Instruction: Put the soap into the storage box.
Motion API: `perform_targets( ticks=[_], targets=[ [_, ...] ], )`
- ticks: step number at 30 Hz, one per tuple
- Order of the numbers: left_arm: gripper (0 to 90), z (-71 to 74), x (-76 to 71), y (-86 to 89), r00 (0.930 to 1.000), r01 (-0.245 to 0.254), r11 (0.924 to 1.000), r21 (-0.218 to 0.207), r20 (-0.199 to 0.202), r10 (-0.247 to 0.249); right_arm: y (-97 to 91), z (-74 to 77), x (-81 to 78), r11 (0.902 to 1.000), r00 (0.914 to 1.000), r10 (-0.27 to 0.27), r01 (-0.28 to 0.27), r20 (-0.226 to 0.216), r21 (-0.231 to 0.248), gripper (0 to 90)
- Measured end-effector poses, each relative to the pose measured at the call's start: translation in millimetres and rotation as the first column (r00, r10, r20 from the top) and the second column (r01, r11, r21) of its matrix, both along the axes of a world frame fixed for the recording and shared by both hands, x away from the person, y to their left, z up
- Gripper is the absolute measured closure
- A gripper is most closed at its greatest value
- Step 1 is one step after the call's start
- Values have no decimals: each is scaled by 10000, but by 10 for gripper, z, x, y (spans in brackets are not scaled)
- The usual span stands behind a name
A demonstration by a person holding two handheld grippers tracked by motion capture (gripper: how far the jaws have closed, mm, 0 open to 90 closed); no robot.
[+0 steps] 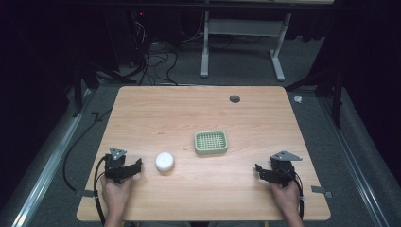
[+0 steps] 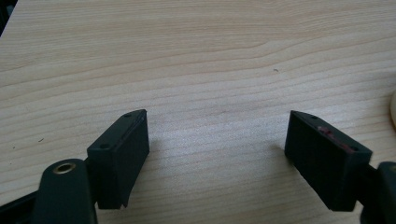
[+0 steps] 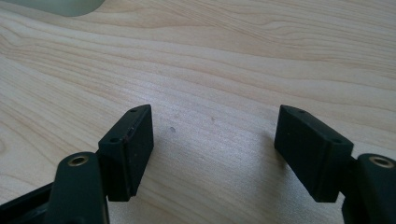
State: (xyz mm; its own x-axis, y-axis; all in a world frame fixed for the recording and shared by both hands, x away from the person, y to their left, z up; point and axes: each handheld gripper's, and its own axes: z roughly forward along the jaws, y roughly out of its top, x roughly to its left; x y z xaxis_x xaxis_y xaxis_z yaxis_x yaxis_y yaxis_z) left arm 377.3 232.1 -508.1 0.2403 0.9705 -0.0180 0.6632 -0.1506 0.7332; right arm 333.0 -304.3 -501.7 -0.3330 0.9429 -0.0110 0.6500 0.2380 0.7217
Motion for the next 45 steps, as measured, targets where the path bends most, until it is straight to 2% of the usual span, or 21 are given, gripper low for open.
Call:
perform_targets(
  ticks=[22,30,45],
  targets=[
    [218,-1,0,2,10000,24,10000,-48,5,-24,-4,0,1,10000,10000,-13,13,21,-28,291],
    [201,7,3,22,9989,466,9989,-21,-98,-466,-3,0,0,10000,10000,-29,29,10,-17,291],
    [211,55,-29,52,9972,677,9964,-517,-279,-692,-3,0,0,10000,10000,-27,27,11,-20,291]
  ],
)
